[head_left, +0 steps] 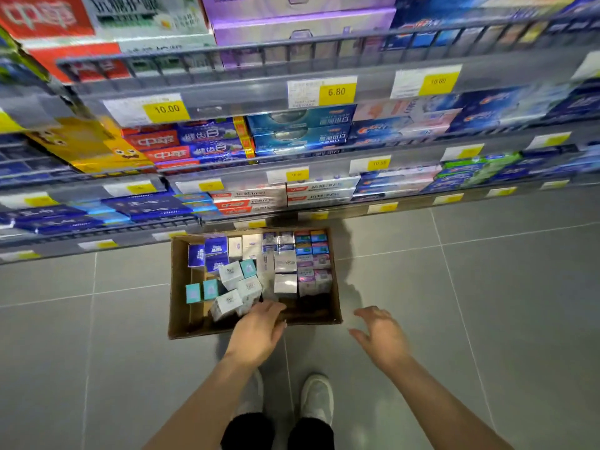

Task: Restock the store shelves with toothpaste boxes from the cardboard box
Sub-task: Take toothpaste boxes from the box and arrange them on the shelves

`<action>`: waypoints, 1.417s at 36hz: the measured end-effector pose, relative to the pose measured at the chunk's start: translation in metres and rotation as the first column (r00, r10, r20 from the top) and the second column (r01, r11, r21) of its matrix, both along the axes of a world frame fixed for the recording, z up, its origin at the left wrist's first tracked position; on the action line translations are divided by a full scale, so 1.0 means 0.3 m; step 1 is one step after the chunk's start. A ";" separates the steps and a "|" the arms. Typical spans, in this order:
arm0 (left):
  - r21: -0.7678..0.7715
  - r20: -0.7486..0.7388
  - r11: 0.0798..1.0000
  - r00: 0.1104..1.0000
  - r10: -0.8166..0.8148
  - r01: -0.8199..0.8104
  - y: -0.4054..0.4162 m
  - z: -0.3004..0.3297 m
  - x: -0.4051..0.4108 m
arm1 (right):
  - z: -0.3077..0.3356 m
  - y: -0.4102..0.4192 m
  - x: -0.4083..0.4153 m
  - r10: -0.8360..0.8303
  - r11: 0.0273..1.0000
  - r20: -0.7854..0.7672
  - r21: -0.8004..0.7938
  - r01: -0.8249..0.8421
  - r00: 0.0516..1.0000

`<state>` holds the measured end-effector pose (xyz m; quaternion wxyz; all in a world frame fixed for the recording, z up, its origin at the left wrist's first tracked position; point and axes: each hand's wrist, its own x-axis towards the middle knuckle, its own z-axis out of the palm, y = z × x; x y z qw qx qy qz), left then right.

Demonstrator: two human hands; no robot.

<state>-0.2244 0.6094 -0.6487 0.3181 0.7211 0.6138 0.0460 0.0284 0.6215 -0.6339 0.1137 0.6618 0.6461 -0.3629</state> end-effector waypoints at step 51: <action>-0.077 -0.271 0.993 0.961 0.061 -0.084 0.151 -0.524 0.324 | -0.497 0.177 -0.120 0.146 0.976 0.196 0.134 -0.174 0.970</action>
